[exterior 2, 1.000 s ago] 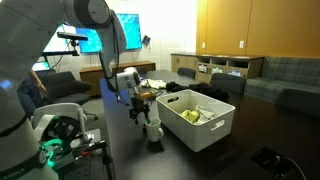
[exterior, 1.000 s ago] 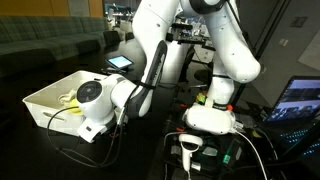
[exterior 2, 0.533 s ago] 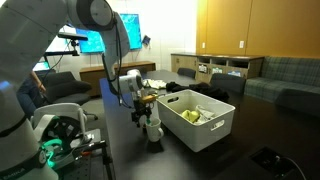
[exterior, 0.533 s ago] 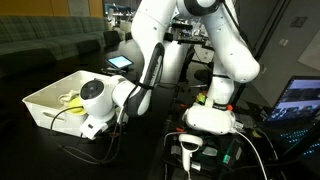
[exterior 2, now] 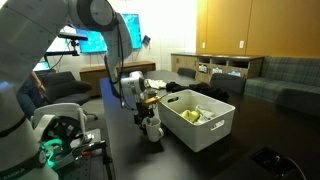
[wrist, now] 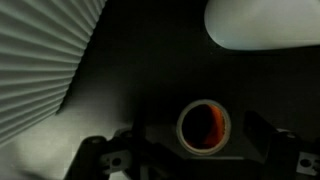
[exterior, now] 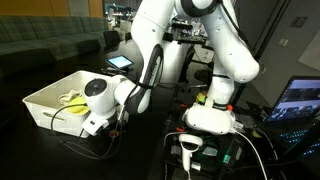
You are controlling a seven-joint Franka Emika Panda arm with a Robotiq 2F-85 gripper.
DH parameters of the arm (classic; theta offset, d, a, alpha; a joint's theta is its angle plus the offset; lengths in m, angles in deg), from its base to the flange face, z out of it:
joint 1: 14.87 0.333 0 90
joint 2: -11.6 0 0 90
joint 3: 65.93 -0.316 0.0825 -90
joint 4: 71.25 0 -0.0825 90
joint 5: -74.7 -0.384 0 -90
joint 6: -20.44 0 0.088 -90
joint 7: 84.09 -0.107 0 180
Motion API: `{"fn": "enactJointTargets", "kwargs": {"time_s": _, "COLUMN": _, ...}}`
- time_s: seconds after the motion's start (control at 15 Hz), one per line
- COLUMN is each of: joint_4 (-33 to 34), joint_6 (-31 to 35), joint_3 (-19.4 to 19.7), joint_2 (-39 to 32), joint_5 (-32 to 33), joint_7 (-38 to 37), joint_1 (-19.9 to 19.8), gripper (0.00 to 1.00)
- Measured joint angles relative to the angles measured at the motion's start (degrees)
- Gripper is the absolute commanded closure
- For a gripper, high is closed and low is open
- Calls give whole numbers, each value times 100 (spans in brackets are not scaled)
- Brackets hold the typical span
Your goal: The white towel should go in the basket first, followed by the marker in the cup, then the yellow towel in the basket, and the black tape in the cup.
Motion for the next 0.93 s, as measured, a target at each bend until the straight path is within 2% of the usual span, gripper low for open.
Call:
{"fn": "enactJointTargets", "kwargs": {"time_s": 0.13, "joint_4": -14, "joint_6": 24, "joint_3": 29, "joint_2": 0, "joint_5": 16, "joint_7": 0, "joint_1": -7, "gripper": 0}}
{"fn": "enactJointTargets", "kwargs": {"time_s": 0.27, "joint_4": -23, "joint_6": 28, "joint_3": 47, "joint_2": 0, "joint_5": 29, "joint_7": 0, "joint_1": -10, "gripper": 12}}
{"fn": "enactJointTargets", "kwargs": {"time_s": 0.33, "joint_4": -26, "joint_6": 30, "joint_3": 52, "joint_2": 0, "joint_5": 33, "joint_7": 0, "joint_1": -12, "gripper": 27}}
{"fn": "enactJointTargets", "kwargs": {"time_s": 0.4, "joint_4": -29, "joint_6": 31, "joint_3": 56, "joint_2": 0, "joint_5": 35, "joint_7": 0, "joint_1": -14, "gripper": 35}}
{"fn": "enactJointTargets", "kwargs": {"time_s": 0.47, "joint_4": -30, "joint_6": 32, "joint_3": 59, "joint_2": 0, "joint_5": 36, "joint_7": 0, "joint_1": -15, "gripper": 37}}
{"fn": "enactJointTargets", "kwargs": {"time_s": 0.73, "joint_4": -20, "joint_6": 62, "joint_3": 61, "joint_2": 8, "joint_5": 95, "joint_7": 0, "joint_1": -16, "gripper": 69}}
{"fn": "enactJointTargets", "kwargs": {"time_s": 0.8, "joint_4": -15, "joint_6": 72, "joint_3": 61, "joint_2": 13, "joint_5": 123, "joint_7": 0, "joint_1": -16, "gripper": 75}}
{"fn": "enactJointTargets", "kwargs": {"time_s": 0.93, "joint_4": -15, "joint_6": 74, "joint_3": 61, "joint_2": 19, "joint_5": 152, "joint_7": 0, "joint_1": -17, "gripper": 75}}
